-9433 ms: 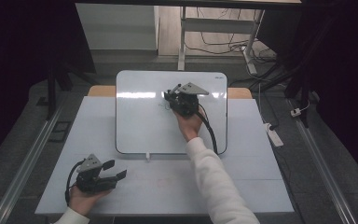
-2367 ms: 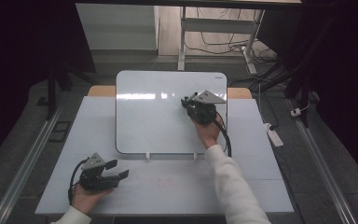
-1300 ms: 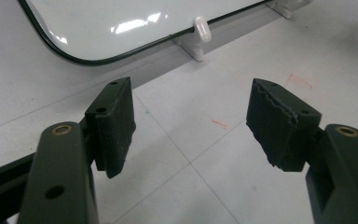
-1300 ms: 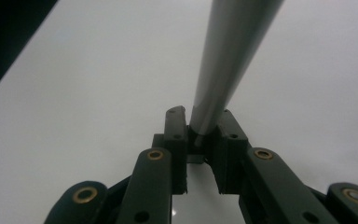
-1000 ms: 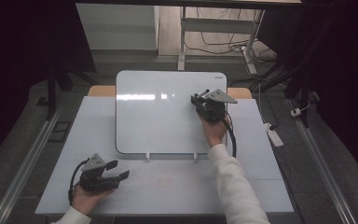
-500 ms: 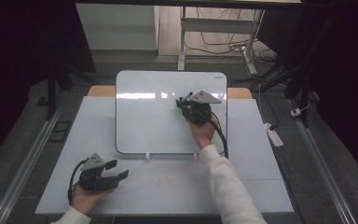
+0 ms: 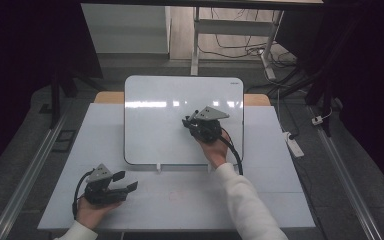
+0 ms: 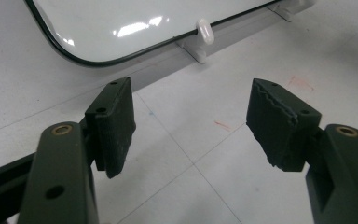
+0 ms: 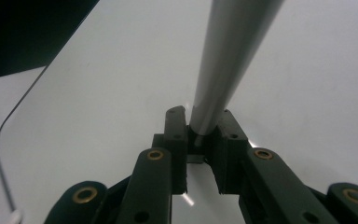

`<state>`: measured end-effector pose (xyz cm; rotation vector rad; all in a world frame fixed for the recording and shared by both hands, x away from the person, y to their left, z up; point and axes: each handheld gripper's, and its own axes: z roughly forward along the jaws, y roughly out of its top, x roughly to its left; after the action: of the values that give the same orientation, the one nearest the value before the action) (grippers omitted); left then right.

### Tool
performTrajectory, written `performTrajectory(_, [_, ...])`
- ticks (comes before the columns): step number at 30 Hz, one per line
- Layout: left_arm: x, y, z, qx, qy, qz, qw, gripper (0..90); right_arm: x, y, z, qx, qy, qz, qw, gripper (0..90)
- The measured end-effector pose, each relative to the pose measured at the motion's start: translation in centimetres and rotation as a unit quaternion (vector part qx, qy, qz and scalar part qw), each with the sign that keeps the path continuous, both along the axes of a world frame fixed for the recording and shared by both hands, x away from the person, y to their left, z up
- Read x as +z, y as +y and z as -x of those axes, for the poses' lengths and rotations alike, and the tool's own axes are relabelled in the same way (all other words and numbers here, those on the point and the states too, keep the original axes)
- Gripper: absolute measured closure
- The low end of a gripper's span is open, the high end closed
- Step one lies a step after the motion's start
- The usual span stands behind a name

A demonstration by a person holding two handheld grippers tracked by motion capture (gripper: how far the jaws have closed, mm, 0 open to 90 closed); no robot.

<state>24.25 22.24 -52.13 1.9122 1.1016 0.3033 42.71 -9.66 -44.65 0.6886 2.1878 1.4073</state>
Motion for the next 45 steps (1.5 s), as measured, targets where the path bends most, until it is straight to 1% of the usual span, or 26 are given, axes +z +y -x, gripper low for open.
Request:
performTrajectory(2, [0.0, 0.0, -0.1, 0.002, -0.001, 0.000, 1.0000, 33.0, 0.2, -0.7, 0.0, -0.006, 0.013, -0.010, 0.9999, 77.7])
performTrajectory(4, [0.0, 0.0, -0.1, 0.003, -0.004, 0.000, 1.0000, 33.2, 0.5, -1.7, 0.0, -0.028, 0.014, -0.011, 0.9994, 77.7])
performTrajectory(5, [0.0, 0.1, 0.0, 0.004, -0.005, 0.000, 1.0000, 33.2, 0.7, -2.3, 0.0, -0.033, 0.017, -0.016, 0.9992, 77.7])
performTrajectory(7, [0.0, 0.1, 0.0, 0.007, -0.007, 0.000, 1.0000, 33.3, 1.1, -3.3, 0.6, -0.031, 0.021, -0.031, 0.9988, 77.7])
performTrajectory(9, [0.1, 0.1, 0.0, 0.007, -0.009, 0.000, 0.9999, 33.6, 1.5, -4.2, 1.5, -0.024, 0.021, -0.042, 0.9986, 77.6])
performTrajectory(12, [0.2, 0.0, 0.1, 0.007, -0.014, -0.003, 0.9999, 33.7, 1.5, -5.3, 3.3, -0.008, 0.030, -0.046, 0.9985, 77.6])
performTrajectory(16, [0.4, -0.1, 0.2, 0.008, -0.021, 0.000, 0.9998, 33.7, 0.9, -6.1, 5.6, 0.013, 0.052, -0.052, 0.9972, 77.6])
performTrajectory(17, [0.4, -0.1, 0.2, 0.007, -0.022, 0.001, 0.9997, 33.7, 0.6, -6.3, 6.3, 0.023, 0.061, -0.053, 0.9965, 77.6])
performTrajectory(19, [0.5, 0.0, 0.3, 0.008, -0.024, 0.002, 0.9997, 33.7, 0.4, -6.5, 7.3, 0.031, 0.068, -0.048, 0.9960, 77.6])
performTrajectory(21, [0.6, 0.1, 0.3, 0.010, -0.027, 0.004, 0.9996, 33.7, 0.1, -6.8, 8.3, 0.043, 0.080, -0.046, 0.9948, 77.6])
performTrajectory(24, [0.7, 0.1, 0.4, 0.013, -0.032, 0.008, 0.9994, 33.7, -0.5, -6.9, 9.4, 0.053, 0.090, -0.039, 0.9938, 77.6])
performTrajectory(28, [1.0, 0.1, 0.6, 0.013, -0.042, 0.012, 0.9990, 33.6, -1.3, -6.9, 10.5, 0.063, 0.104, -0.037, 0.9919, 77.6])
performTrajectory(31, [1.5, 0.0, 0.9, 0.012, -0.052, 0.016, 0.9985, 33.3, -1.9, -6.7, 11.2, 0.070, 0.108, -0.035, 0.9911, 77.6])
performTrajectory(33, [1.9, -0.2, 1.1, 0.012, -0.061, 0.018, 0.9979, 33.2, -2.2, -6.3, 11.6, 0.076, 0.111, -0.026, 0.9906, 77.6])
performTrajectory(35, [2.3, -0.5, 1.3, 0.010, -0.069, 0.020, 0.9974, 33.0, -2.5, -6.0, 11.9, 0.081, 0.114, -0.024, 0.9899, 77.6])
performTrajectory(38, [3.0, -1.2, 1.5, 0.000, -0.081, 0.021, 0.9965, 32.9, -2.9, -5.4, 12.1, 0.089, 0.118, -0.017, 0.9889, 77.5])
performTrajectory(41, [3.5, -2.1, 1.5, -0.012, -0.087, 0.025, 0.9958, 32.8, -3.1, -5.0, 12.3, 0.096, 0.121, -0.016, 0.9878, 77.5])
performTrajectory(45, [4.3, -3.7, 1.1, -0.034, -0.093, 0.021, 0.9948, 32.8, -3.3, -4.7, 12.3, 0.101, 0.126, -0.020, 0.9867, 77.5])
